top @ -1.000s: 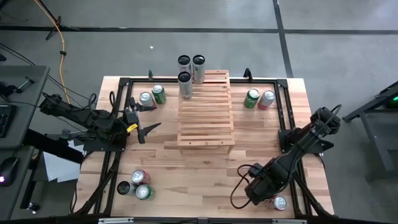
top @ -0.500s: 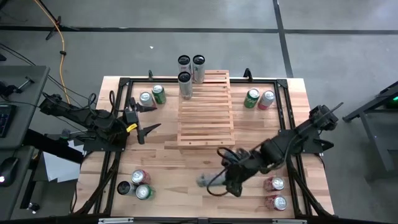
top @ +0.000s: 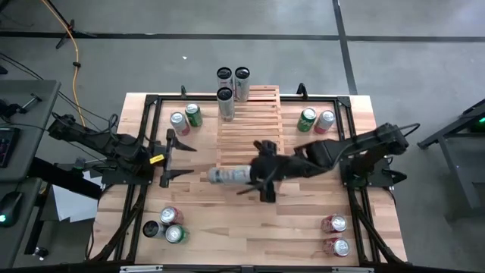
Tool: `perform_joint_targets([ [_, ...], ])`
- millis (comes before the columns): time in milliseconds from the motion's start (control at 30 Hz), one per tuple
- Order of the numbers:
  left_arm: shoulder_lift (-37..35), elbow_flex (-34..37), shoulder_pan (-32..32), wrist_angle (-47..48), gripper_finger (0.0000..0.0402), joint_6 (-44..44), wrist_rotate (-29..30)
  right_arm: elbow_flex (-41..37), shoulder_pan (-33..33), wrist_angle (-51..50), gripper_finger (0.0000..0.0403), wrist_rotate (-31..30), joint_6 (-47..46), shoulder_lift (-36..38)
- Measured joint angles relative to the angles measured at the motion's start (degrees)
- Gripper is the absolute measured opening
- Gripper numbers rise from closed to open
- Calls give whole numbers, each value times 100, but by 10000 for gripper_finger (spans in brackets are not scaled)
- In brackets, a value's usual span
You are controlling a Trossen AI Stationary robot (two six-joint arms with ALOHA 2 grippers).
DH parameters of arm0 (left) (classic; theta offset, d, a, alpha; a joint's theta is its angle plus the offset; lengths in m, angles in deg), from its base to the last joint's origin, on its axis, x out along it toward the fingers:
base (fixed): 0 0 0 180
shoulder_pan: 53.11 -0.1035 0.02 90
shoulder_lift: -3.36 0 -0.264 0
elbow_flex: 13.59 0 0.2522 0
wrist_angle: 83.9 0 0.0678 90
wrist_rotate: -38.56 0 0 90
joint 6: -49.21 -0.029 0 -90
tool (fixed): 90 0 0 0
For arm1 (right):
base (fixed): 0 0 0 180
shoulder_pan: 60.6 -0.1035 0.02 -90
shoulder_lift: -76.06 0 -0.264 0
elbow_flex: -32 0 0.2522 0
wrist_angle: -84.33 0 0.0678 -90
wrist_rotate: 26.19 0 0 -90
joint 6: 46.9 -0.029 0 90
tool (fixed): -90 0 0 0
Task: Place canned beverage on shelf
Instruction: Put the white yellow soda can aligned with the other white yellow soda can on the shelf
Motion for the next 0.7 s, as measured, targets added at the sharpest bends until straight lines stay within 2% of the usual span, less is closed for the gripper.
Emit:
perform_joint_targets([
  [167, 233, 0, -1, -90, 305, -196, -1, 2, 419, 567, 234, 104, 907, -4],
  [567, 953, -15, -2, -739, 306, -301, 24, 9, 821, 924, 234, 391, 1492, -342],
  [700, 1073, -7, 0, -712, 306, -299, 285, 7, 800, 1002, 234, 584, 1669, -396],
])
